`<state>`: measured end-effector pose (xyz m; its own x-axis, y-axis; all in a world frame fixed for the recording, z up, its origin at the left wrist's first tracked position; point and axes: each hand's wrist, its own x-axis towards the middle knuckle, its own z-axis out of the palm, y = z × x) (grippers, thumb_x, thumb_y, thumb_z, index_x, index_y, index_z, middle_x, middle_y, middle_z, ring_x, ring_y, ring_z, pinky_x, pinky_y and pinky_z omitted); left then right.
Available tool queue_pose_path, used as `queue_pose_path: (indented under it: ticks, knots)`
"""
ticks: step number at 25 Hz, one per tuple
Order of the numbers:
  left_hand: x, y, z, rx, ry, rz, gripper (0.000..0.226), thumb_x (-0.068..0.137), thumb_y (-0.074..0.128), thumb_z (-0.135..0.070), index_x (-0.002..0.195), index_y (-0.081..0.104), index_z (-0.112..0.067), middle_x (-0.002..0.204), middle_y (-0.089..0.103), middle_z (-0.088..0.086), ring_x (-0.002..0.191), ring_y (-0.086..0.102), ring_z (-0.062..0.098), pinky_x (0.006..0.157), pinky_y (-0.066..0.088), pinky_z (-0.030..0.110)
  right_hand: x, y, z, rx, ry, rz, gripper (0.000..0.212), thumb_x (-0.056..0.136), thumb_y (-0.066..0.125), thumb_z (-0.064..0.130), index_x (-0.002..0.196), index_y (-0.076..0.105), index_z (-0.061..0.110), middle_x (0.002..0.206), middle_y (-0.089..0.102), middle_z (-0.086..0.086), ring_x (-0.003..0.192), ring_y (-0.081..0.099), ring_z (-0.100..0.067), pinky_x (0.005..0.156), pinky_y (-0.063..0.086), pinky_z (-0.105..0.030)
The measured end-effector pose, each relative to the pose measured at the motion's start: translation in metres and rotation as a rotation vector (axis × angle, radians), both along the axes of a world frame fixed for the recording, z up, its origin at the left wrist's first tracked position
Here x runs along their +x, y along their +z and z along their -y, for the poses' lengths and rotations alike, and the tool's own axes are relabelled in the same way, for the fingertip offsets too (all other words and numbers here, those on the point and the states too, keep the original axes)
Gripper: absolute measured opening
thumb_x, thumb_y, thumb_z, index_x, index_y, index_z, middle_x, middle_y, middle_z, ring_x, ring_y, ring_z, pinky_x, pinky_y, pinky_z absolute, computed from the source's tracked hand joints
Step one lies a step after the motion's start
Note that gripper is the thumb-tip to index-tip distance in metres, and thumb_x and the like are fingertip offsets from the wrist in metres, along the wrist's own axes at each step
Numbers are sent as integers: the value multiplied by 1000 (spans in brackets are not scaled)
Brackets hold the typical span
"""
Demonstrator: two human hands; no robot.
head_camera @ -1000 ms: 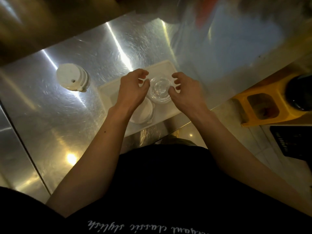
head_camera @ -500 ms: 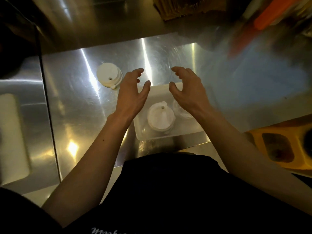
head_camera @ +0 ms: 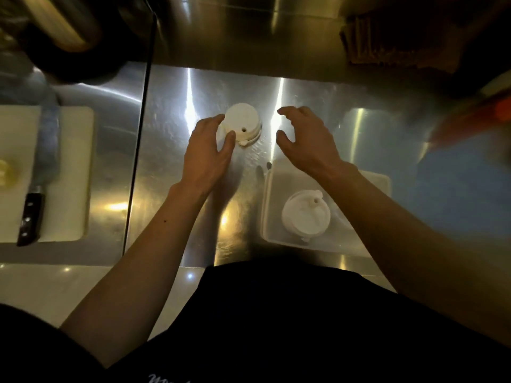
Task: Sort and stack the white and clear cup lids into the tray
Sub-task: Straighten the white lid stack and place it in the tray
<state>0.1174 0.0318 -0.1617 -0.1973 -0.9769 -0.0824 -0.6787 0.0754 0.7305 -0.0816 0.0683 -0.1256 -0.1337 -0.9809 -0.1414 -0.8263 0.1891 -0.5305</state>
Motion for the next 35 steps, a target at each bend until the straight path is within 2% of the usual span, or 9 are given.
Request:
queue_pose_path:
  ticks: [7,12,18,22,26,31,35]
  knots:
    - [17,-28,37,71,1,92,52,98,47,-40,144,42,-17,151,42,7,140,39,24,116,31,40,17,-19,56,133,65,-100,49,95,54,31,142,44,21,139,51,-10,126,52,-28,101,43,-39]
    - [4,-49,59,155,-7,147,54,98,47,-42,146,37,-21,154,39,5,140,39,25,115,31,40,19,-42,83,233,55,-133,51,95,56,34,142,41,23,146,45,-9,129,51,-29,105,43,-42]
    - [-8,-70,74,238,-48,128,58,97,47,-44,147,33,-19,151,41,6,138,41,26,113,34,41,16,-67,101,304,20,-76,55,94,54,33,144,39,16,142,46,-15,126,50,-31,102,43,-40]
    - [-12,-78,78,255,-51,87,62,94,52,-42,147,31,-18,150,42,7,137,43,26,111,38,41,14,-81,103,357,-87,20,56,91,59,33,141,43,13,137,54,-14,123,55,-29,103,46,-40]
    - [-15,-81,80,247,-35,17,60,90,57,-37,143,38,-16,140,52,10,127,52,26,105,47,38,18,-86,103,344,-169,98,51,89,62,29,136,50,12,130,60,-13,118,58,-25,100,47,-35]
    - [-18,-80,79,264,4,-43,56,85,60,-31,136,44,-18,129,58,8,118,57,23,98,53,39,21,-92,105,365,-386,332,51,80,72,21,127,55,11,122,64,-13,107,65,-26,92,57,-44]
    - [-17,-77,79,291,35,-99,58,80,64,-25,134,46,-16,128,57,10,117,57,23,97,54,37,20,-97,107,393,-544,468,51,71,78,20,118,61,11,117,63,-11,102,67,-26,88,59,-44]
